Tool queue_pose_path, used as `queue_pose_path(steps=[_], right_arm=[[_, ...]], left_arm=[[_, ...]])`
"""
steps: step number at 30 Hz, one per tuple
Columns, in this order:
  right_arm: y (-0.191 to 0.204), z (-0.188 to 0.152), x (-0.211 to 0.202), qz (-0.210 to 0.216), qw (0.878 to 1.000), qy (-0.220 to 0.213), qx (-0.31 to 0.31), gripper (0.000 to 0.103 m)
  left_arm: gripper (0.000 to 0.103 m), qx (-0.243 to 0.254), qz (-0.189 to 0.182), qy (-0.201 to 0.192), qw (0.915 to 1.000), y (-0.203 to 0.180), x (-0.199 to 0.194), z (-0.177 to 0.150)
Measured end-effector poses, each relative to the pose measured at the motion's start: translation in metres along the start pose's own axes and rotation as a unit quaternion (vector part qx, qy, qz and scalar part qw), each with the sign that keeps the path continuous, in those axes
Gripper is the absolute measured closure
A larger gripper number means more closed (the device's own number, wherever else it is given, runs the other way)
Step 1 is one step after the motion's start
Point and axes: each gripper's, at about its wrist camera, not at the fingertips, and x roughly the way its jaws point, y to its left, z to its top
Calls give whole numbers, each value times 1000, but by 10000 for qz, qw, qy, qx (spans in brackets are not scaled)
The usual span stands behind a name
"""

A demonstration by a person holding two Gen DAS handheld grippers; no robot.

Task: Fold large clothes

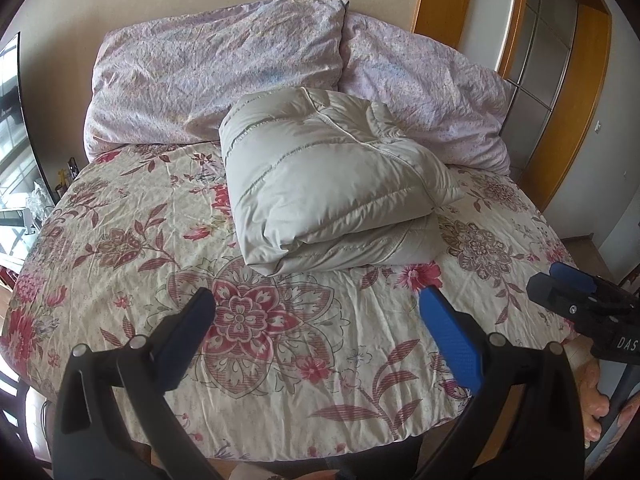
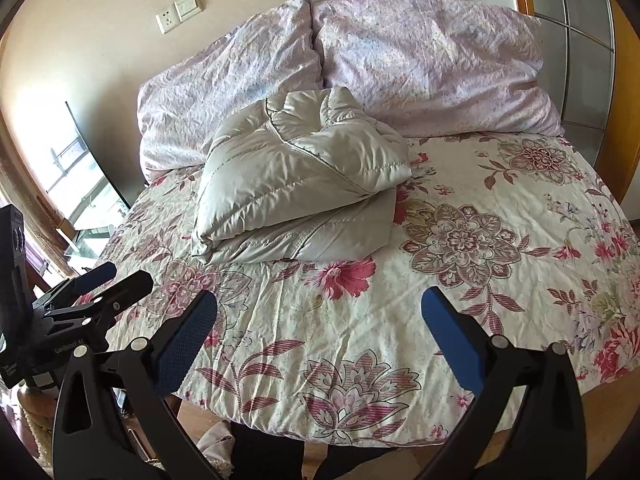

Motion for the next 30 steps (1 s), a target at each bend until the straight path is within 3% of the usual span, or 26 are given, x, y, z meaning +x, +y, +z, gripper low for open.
queue_pose_path(steps=[30], right_arm=[[-9, 10, 17, 12, 9995, 253, 172, 1]], left_arm=[[2, 23, -105, 131, 9999, 0, 14, 5]])
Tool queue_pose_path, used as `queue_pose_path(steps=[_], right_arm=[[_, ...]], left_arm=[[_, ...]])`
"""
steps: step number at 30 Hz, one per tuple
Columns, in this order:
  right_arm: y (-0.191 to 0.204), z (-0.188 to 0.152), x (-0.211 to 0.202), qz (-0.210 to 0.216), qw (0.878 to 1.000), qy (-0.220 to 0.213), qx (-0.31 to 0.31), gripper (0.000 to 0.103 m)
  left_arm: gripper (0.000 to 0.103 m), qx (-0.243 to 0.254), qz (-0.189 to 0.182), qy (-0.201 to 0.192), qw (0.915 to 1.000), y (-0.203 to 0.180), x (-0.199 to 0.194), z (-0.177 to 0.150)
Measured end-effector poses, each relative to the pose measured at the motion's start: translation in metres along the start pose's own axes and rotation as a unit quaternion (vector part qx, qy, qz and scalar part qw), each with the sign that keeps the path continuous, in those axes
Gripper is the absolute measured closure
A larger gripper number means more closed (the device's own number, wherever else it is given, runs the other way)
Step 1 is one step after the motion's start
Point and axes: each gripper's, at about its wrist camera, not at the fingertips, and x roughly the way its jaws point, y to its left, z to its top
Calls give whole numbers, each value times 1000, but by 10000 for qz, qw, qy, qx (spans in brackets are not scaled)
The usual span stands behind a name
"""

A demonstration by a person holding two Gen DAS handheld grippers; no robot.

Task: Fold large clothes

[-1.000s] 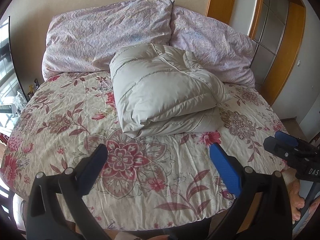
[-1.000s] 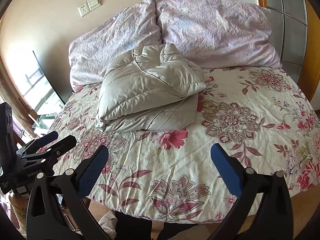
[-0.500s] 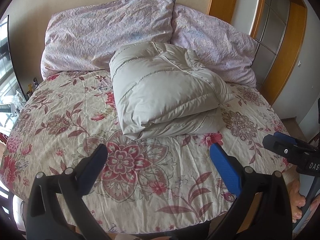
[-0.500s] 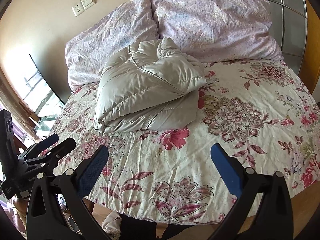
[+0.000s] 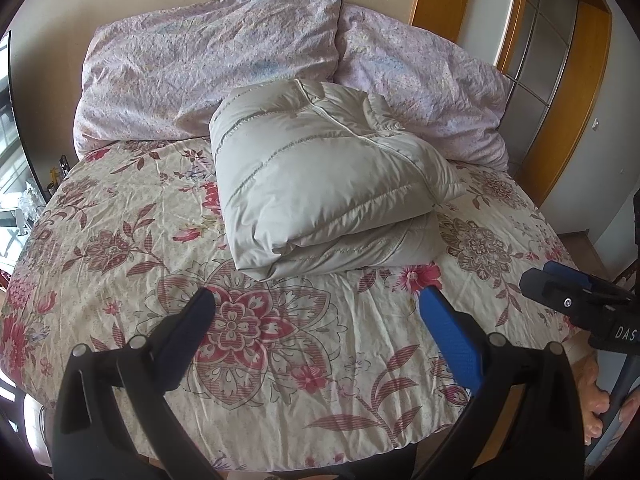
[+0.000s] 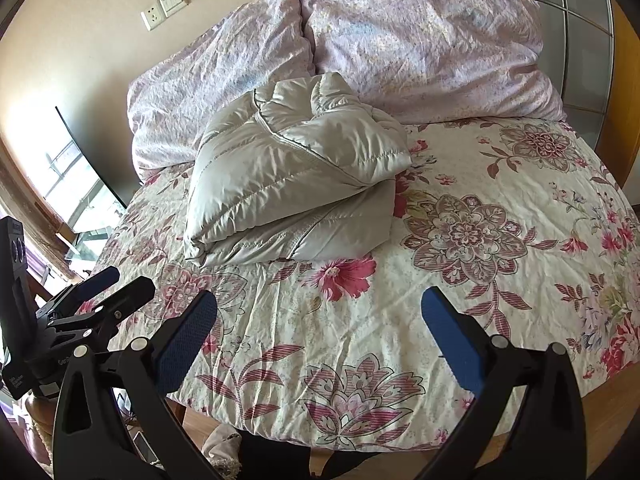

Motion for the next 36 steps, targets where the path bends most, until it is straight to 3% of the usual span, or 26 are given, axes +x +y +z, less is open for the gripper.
queue_pose_path(steps=[36], right_arm=[[-8, 1, 5, -16, 10000, 22, 23, 1]], left_arm=[[2, -36, -105, 52, 9999, 1, 8, -1]])
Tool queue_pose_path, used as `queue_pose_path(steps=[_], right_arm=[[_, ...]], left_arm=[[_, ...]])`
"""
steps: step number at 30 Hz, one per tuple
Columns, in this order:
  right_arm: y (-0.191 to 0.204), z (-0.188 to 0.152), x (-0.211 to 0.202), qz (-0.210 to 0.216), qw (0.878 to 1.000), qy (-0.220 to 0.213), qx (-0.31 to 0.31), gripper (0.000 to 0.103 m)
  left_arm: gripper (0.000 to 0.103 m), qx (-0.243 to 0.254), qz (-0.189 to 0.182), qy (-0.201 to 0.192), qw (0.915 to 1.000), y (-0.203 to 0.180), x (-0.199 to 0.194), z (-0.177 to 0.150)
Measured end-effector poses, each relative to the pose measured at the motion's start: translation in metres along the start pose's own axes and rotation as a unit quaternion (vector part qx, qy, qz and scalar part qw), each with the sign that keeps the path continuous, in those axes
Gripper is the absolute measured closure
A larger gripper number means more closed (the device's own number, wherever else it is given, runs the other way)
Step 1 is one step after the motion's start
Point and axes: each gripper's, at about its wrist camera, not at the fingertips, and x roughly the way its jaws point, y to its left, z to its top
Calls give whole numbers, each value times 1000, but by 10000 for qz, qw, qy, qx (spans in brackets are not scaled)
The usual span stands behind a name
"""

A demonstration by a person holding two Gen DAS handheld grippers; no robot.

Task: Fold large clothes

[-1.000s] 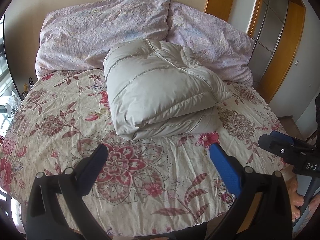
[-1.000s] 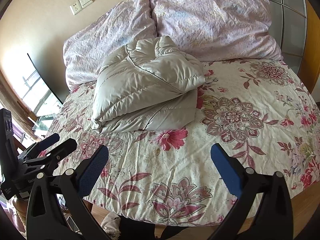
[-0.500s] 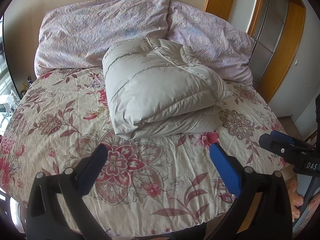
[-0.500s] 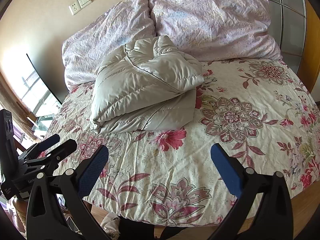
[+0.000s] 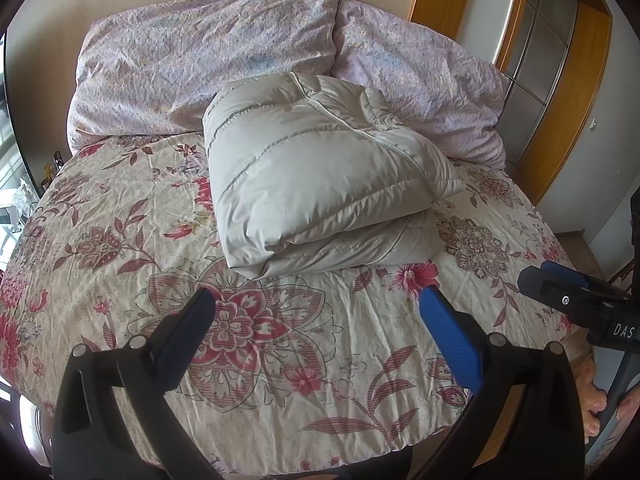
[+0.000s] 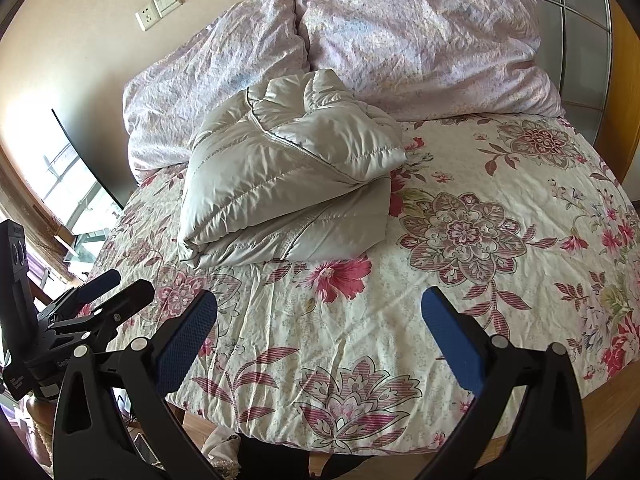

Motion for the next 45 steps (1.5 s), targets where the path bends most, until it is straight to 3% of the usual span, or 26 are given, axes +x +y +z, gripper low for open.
queue_pose_path(steps=[45], right_arm=[[6, -1, 4, 54, 10000, 6, -14, 1]], left_arm=[[2, 11, 14, 25, 10000, 0, 5, 0]])
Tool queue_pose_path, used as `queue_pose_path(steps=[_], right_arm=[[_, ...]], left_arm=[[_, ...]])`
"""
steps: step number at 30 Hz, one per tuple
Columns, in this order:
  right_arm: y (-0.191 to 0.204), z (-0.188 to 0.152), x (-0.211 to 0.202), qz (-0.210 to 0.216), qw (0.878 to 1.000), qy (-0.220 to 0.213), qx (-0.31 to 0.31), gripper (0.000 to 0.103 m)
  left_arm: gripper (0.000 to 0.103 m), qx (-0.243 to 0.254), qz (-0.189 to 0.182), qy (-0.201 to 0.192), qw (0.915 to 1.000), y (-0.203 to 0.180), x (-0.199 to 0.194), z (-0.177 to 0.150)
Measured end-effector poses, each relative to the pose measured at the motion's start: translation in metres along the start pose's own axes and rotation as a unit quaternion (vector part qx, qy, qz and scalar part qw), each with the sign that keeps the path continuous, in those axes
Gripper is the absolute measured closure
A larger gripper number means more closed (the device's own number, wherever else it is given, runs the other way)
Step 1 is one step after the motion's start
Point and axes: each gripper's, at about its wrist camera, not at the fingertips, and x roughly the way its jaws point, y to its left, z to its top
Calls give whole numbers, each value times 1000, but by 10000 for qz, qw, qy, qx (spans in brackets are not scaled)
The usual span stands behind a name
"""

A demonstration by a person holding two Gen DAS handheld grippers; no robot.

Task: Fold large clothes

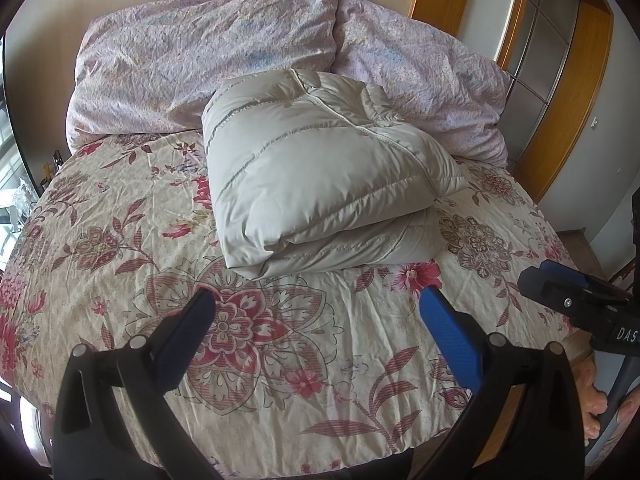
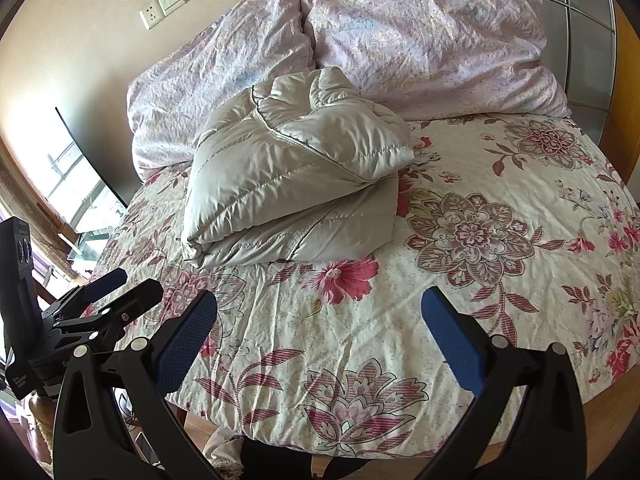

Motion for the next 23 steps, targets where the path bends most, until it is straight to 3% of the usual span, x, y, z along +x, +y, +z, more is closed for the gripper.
queue_pose_path(steps=[23], right_arm=[[0, 0, 1, 15, 10000, 13, -1, 1]], left_arm=[[2, -10, 64, -18, 10000, 1, 0, 1]])
